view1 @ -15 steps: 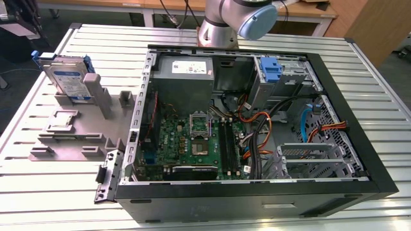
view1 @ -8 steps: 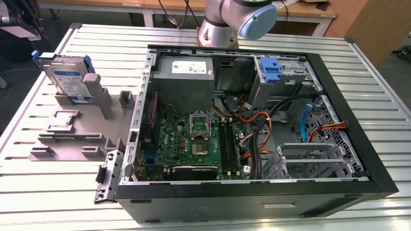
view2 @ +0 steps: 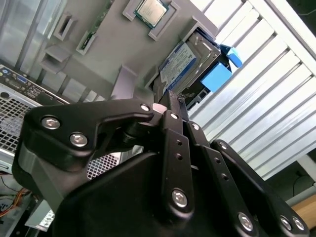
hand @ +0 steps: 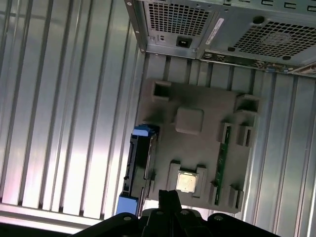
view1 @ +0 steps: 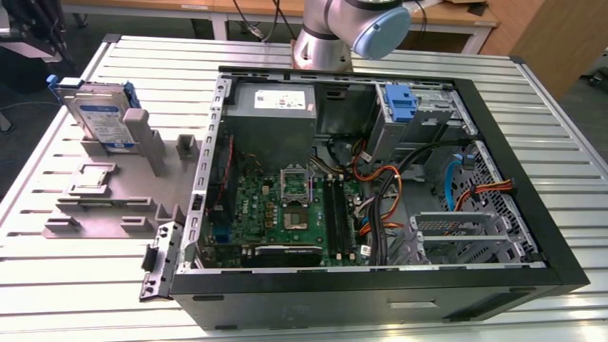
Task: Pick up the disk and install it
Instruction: 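Pick up the disk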
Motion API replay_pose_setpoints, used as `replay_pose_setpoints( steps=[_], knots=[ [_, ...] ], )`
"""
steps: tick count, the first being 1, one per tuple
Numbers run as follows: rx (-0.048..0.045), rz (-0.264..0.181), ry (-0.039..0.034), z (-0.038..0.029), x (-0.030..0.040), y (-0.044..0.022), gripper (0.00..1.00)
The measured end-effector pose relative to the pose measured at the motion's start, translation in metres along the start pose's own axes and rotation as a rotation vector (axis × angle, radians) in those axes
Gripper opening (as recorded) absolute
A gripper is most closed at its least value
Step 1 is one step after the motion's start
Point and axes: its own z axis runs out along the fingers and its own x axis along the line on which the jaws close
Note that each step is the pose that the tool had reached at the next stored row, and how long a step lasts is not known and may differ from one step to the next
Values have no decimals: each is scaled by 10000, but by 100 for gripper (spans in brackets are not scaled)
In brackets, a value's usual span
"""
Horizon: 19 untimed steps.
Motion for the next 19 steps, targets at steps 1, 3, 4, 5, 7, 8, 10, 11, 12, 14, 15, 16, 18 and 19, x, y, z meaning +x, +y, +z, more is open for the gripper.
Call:
replay_pose_setpoints(
  steps=[1, 3, 4, 5, 7, 8, 10, 11, 12, 14, 15, 16, 18, 19],
  knots=[
    [-2, 65, -1, 1, 2, -8, 10],
    [-7, 197, -3, 4, 7, -22, 10],
    [-9, 293, -4, 4, 9, -23, 10],
    [-10, 328, -5, 5, 10, -23, 10],
    [-9, 333, -5, 4, 10, -24, 10],
    [-10, 333, -6, 4, 11, -24, 10],
    [-9, 336, 3, 4, 13, -34, 10],
    [-9, 336, 4, 4, 16, -49, 10],
    [-11, 335, 6, 6, 20, -61, 10],
    [-12, 346, 6, 12, 29, -79, 10],
    [-7, 366, 9, 16, 31, -83, 10],
    [13, 393, 14, 20, 31, -83, 10],
    [62, 457, 23, 34, 34, -84, 10],
    [84, 489, 26, 43, 37, -84, 10]
  ],
)
